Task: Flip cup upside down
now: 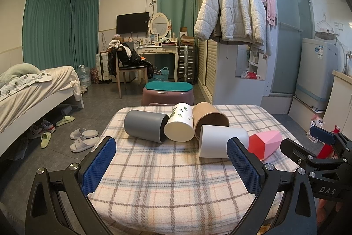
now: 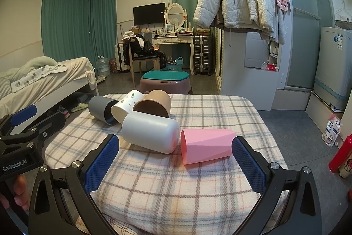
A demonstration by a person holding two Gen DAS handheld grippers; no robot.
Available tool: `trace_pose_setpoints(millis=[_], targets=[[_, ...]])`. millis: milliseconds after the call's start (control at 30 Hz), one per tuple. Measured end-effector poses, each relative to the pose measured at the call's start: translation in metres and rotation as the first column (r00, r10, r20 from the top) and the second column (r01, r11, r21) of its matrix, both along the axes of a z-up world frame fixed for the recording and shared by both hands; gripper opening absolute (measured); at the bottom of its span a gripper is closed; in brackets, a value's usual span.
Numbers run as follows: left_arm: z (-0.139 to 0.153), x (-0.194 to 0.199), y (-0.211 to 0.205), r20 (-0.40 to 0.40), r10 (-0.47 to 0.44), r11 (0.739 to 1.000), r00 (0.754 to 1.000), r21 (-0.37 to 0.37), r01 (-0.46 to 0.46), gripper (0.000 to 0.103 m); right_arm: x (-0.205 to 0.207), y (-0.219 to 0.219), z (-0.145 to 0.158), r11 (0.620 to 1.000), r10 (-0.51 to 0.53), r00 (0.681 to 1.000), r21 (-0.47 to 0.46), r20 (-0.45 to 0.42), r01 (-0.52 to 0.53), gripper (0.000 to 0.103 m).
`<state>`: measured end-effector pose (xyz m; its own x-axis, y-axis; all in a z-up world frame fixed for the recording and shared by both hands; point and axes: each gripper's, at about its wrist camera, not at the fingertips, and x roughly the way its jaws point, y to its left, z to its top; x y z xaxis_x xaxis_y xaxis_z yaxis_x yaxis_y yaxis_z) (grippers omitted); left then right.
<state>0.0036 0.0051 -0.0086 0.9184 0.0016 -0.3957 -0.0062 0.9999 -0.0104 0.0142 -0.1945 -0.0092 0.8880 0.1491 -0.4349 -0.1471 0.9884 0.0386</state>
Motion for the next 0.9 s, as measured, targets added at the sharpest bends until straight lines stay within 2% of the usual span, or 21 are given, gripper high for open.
trace_pose_setpoints(millis=[233,267,333,533,633,767,900], targets=[[0.0,0.001,-0.003,0.002,0.0,1.0,1.0,-0.007,0.0,0.103,-0.004,0.005,0.0,1.0,0.002,1.0,-0.018,0.001,-0.002,0.103],[0.0,0.002,-0.004,0.002,-0.004,1.0,1.0,-0.007,0.004,0.103,0.008,0.009,-0.009,1.0,0.005,1.0,-0.024,-0.004,-0.006,0.103],[0.005,0.007,-0.001,0.001,-0.001,1.0,1.0,-0.013,0.001,0.103,0.01,0.011,-0.005,0.999,0.014,1.0,-0.043,-0.011,-0.014,0.103],[0.016,0.02,0.011,0.004,0.005,0.999,1.0,-0.039,-0.005,0.103,0.025,0.024,0.014,0.981,0.087,0.996,-0.172,-0.018,-0.089,0.103],[0.015,0.029,0.02,-0.007,0.023,0.999,1.0,-0.031,-0.023,0.103,0.036,0.036,0.015,0.951,0.127,0.991,-0.28,-0.037,-0.133,0.103],[0.006,0.045,0.037,-0.044,0.049,0.998,0.998,-0.041,-0.051,0.103,0.063,0.058,0.002,0.885,0.216,0.969,-0.396,-0.122,-0.247,0.103],[-0.006,0.062,0.05,-0.09,0.049,0.997,0.995,-0.049,-0.054,0.103,0.098,0.08,-0.025,0.804,0.293,0.92,-0.453,-0.261,-0.385,0.103]])
